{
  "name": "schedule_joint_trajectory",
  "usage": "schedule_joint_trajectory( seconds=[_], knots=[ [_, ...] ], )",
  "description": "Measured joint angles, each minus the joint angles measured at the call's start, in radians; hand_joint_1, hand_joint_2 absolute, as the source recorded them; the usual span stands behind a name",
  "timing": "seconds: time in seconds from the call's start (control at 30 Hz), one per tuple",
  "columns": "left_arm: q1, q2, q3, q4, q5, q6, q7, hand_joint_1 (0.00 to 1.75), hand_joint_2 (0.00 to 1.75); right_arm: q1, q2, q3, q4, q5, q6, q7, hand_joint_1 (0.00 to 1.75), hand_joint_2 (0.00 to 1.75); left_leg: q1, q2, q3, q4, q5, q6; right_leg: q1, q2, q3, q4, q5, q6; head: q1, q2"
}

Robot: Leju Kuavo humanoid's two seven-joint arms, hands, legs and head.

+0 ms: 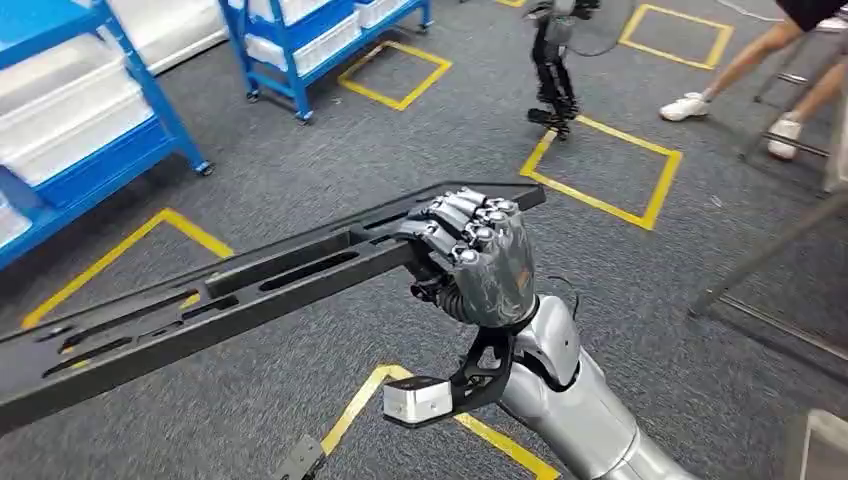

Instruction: Take the parts from the cabinet and place them on the table.

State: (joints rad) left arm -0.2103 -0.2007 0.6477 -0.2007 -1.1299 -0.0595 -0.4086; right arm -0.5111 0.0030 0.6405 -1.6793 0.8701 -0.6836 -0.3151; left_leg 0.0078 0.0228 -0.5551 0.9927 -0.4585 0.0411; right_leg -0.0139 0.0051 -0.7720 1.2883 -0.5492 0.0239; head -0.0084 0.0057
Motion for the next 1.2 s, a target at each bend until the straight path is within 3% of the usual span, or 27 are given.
schedule_joint_trajectory(
  seconds=[0.03, 0.1, 0.13, 0.17, 0.2, 0.3, 0.33, 0.37, 0.4, 0.47, 0.5, 0.53, 0.6, 0.63, 0.67, 0.7, 0.8, 0.83, 0.87, 0.9, 0.93, 1.0, 1.03, 1.07, 1.13, 1.17, 1.2],
  knots=[
    [0.001, 0.001, 0.000, 0.000, 0.000, 0.000, 0.000, 0.00, 1.75, 0.000, -0.002, 0.000, 0.000, 0.000, 0.000, 0.000, 1.75, 1.75, 0.000, 0.016, -0.001, 0.002, -0.001, 0.000, -0.002, -0.001, 0.004, -0.001, 0.012, 0.003, 0.000, 0.000],
    [-0.001, 0.001, 0.000, 0.000, 0.000, 0.000, 0.000, 0.00, 1.75, -0.001, -0.003, 0.000, 0.000, 0.000, 0.000, 0.000, 1.75, 1.75, 0.001, 0.040, -0.003, 0.007, -0.005, -0.004, -0.006, -0.013, 0.074, -0.110, 0.074, 0.006, 0.000, 0.000],
    [-0.002, 0.000, 0.000, 0.000, 0.000, 0.000, 0.000, 0.00, 1.75, -0.002, -0.004, 0.000, 0.000, 0.003, 0.000, 0.001, 1.75, 1.75, 0.001, 0.051, -0.003, 0.012, -0.009, -0.009, -0.007, -0.033, 0.129, -0.198, 0.109, 0.005, 0.000, 0.000],
    [-0.002, 0.001, 0.000, 0.000, 0.000, 0.001, 0.000, 0.00, 1.75, -0.002, -0.004, -0.001, -0.002, 0.003, 0.000, 0.002, 1.75, 1.75, 0.000, 0.060, -0.003, 0.017, -0.013, -0.015, 0.000, -0.077, 0.152, -0.249, 0.093, 0.000, 0.000, 0.000],
    [-0.003, 0.001, 0.000, 0.000, 0.001, 0.001, 0.000, 0.00, 1.75, -0.002, -0.003, -0.001, -0.003, 0.003, 0.000, 0.002, 1.75, 1.75, -0.009, 0.066, -0.007, 0.025, -0.019, -0.022, 0.006, -0.074, 0.152, -0.254, 0.101, -0.010, -0.001, 0.000],
    [-0.003, 0.001, 0.000, 0.000, 0.000, 0.001, 0.002, 0.00, 1.75, -0.002, -0.004, -0.003, -0.006, 0.006, 0.000, 0.003, 1.75, 1.75, -0.005, 0.093, 0.000, 0.020, -0.019, -0.036, 0.012, -0.039, 0.145, -0.250, 0.102, -0.026, 0.000, 0.000],
    [-0.004, 0.001, 0.000, 0.000, 0.000, 0.002, 0.002, 0.00, 1.75, -0.001, -0.003, -0.003, -0.008, 0.006, -0.001, 0.003, 1.75, 1.75, -0.004, 0.095, 0.001, 0.022, -0.026, -0.043, 0.007, -0.028, 0.149, -0.256, 0.107, -0.034, -0.001, 0.000],
    [-0.005, 0.001, -0.002, 0.000, 0.000, 0.002, 0.002, 0.00, 1.75, -0.002, -0.004, -0.004, -0.010, 0.006, -0.001, 0.002, 1.75, 1.75, 0.003, 0.047, -0.005, 0.042, -0.046, -0.049, 0.003, -0.019, 0.150, -0.258, 0.109, -0.037, 0.000, 0.000],
    [-0.005, 0.001, -0.002, 0.000, 0.000, 0.004, 0.002, 0.00, 1.75, -0.002, -0.003, -0.004, -0.010, 0.005, -0.001, 0.002, 1.75, 1.75, 0.003, 0.013, -0.028, 0.093, -0.080, -0.050, 0.002, -0.013, 0.149, -0.258, 0.110, -0.042, -0.002, 0.000],
    [-0.001, 0.001, -0.002, 0.000, 0.000, 0.004, 0.003, 0.00, 1.75, -0.001, -0.002, -0.004, -0.011, 0.002, 0.000, 0.001, 1.75, 1.75, 0.003, -0.011, -0.106, 0.260, -0.153, -0.052, 0.004, 0.010, 0.149, -0.258, 0.110, -0.047, -0.001, 0.000],
    [0.000, 0.001, -0.002, 0.000, 0.000, 0.004, 0.003, 0.00, 1.75, 0.000, -0.002, -0.004, -0.011, 0.000, 0.000, 0.001, 1.75, 1.75, 0.003, -0.013, -0.138, 0.319, -0.166, -0.052, 0.006, 0.023, 0.148, -0.257, 0.110, -0.047, -0.001, 0.000],
    [0.001, 0.001, -0.002, 0.000, 0.000, 0.004, 0.003, 0.00, 1.75, 0.002, -0.002, -0.004, -0.011, -0.002, 0.000, 0.000, 1.75, 1.75, 0.003, -0.013, -0.150, 0.336, -0.156, -0.050, 0.008, 0.037, 0.148, -0.255, 0.110, -0.047, -0.001, 0.000],
    [0.000, 0.002, -0.002, 0.000, 0.000, 0.004, 0.003, 0.00, 1.75, 0.001, -0.002, -0.004, -0.011, -0.003, 0.000, 0.000, 1.75, 1.75, 0.003, -0.019, -0.113, 0.238, -0.078, -0.041, 0.008, 0.066, 0.149, -0.251, 0.110, -0.047, -0.001, 0.000],
    [-0.002, 0.003, -0.003, 0.000, 0.000, 0.004, 0.003, 0.00, 1.75, 0.001, -0.002, -0.004, -0.011, -0.003, 0.000, 0.000, 1.75, 1.75, 0.003, -0.036, -0.074, 0.147, -0.027, -0.035, 0.008, 0.080, 0.150, -0.249, 0.110, -0.047, -0.001, 0.000],
    [-0.003, 0.004, -0.004, 0.000, 0.000, 0.004, 0.003, 0.00, 1.75, 0.001, -0.002, -0.004, -0.011, -0.003, 0.000, 0.000, 1.75, 1.75, 0.003, -0.089, -0.045, 0.068, 0.003, -0.030, 0.005, 0.090, 0.148, -0.249, 0.110, -0.046, -0.001, 0.000],
    [-0.003, 0.006, -0.004, 0.000, 0.000, 0.004, 0.003, 0.00, 1.75, 0.000, -0.002, -0.004, -0.011, -0.003, 0.000, 0.000, 1.75, 1.75, 0.009, -0.131, -0.035, 0.049, -0.003, -0.027, 0.009, 0.102, 0.140, -0.244, 0.112, -0.040, 0.000, 0.000],
    [-0.001, 0.006, -0.005, 0.000, 0.001, 0.004, 0.005, 0.00, 1.75, 0.003, -0.001, -0.004, -0.014, -0.003, -0.001, 0.000, 1.75, 1.75, 0.000, -0.102, -0.033, 0.039, -0.005, -0.025, -0.007, 0.140, 0.127, -0.253, 0.126, -0.017, -0.002, 0.000],
    [-0.003, 0.005, -0.006, 0.000, 0.002, 0.004, 0.005, 0.00, 1.75, 0.003, -0.001, -0.005, -0.015, -0.003, -0.001, 0.000, 1.75, 1.75, 0.005, -0.087, -0.028, 0.023, 0.003, -0.017, -0.001, 0.154, 0.125, -0.257, 0.130, -0.007, -0.001, 0.000],
    [-0.006, 0.005, -0.006, 0.000, 0.002, 0.004, 0.005, 0.00, 1.75, 0.005, -0.002, -0.006, -0.017, -0.004, -0.002, 0.000, 1.75, 1.75, 0.009, -0.068, -0.022, 0.012, 0.011, -0.010, 0.000, 0.114, 0.123, -0.242, 0.116, -0.009, -0.001, 0.000],
    [-0.006, 0.005, -0.007, 0.000, 0.003, 0.004, 0.004, 0.00, 1.75, 0.001, -0.002, -0.006, -0.019, -0.004, -0.002, -0.001, 1.75, 1.75, 0.007, -0.059, -0.019, 0.004, 0.013, -0.003, 0.008, 0.057, 0.105, -0.205, 0.084, -0.008, 0.003, 0.000],
    [-0.006, 0.005, -0.007, 0.000, 0.004, 0.004, 0.004, 0.00, 1.75, -0.001, -0.002, -0.006, -0.019, -0.005, -0.002, -0.002, 1.75, 1.75, 0.005, -0.042, -0.019, 0.004, 0.014, -0.002, 0.007, 0.027, 0.071, -0.133, 0.044, -0.005, 0.001, 0.000],
    [-0.001, 0.006, -0.006, 0.000, 0.007, 0.004, 0.004, 0.00, 1.75, 0.002, -0.002, -0.006, -0.019, -0.005, -0.002, -0.002, 1.75, 1.75, 0.002, -0.010, -0.021, 0.006, 0.011, 0.002, 0.002, 0.006, 0.004, 0.013, -0.017, 0.001, 0.002, 0.000],
    [0.000, 0.007, -0.006, 0.000, 0.008, 0.004, 0.004, 0.00, 1.75, 0.004, -0.003, -0.006, -0.019, -0.005, -0.002, -0.002, 1.75, 1.75, 0.001, 0.004, -0.022, 0.007, 0.011, 0.001, 0.000, 0.004, -0.008, 0.039, -0.017, 0.004, 0.002, 0.000],
    [0.000, 0.007, -0.007, 0.000, 0.009, 0.004, 0.004, 0.00, 1.75, 0.005, -0.004, -0.006, -0.019, -0.005, -0.002, -0.002, 1.75, 1.75, 0.002, 0.018, -0.022, 0.008, 0.010, 0.000, -0.003, 0.000, 0.006, 0.016, 0.005, 0.007, 0.002, 0.000],
    [-0.002, 0.006, -0.007, 0.000, 0.009, 0.004, 0.004, 0.00, 1.75, 0.004, -0.004, -0.006, -0.019, -0.005, -0.002, -0.002, 1.75, 1.75, 0.003, 0.042, -0.021, 0.015, 0.003, -0.006, -0.006, -0.022, 0.100, -0.145, 0.085, 0.010, 0.003, 0.000],
    [-0.003, 0.006, -0.007, 0.000, 0.009, 0.003, 0.004, 0.00, 1.75, 0.003, -0.004, -0.006, -0.019, -0.005, -0.002, -0.002, 1.75, 1.75, 0.002, 0.050, -0.020, 0.021, -0.001, -0.010, -0.005, -0.058, 0.150, -0.231, 0.112, 0.007, 0.002, 0.000],
    [-0.003, 0.006, -0.007, 0.000, 0.009, 0.004, 0.004, 0.00, 1.75, 0.002, -0.004, -0.007, -0.021, -0.006, -0.002, -0.002, 1.75, 1.75, -0.004, 0.057, -0.023, 0.025, -0.005, -0.016, 0.008, -0.090, 0.159, -0.251, 0.093, -0.002, 0.002, 0.000]
  ],
)
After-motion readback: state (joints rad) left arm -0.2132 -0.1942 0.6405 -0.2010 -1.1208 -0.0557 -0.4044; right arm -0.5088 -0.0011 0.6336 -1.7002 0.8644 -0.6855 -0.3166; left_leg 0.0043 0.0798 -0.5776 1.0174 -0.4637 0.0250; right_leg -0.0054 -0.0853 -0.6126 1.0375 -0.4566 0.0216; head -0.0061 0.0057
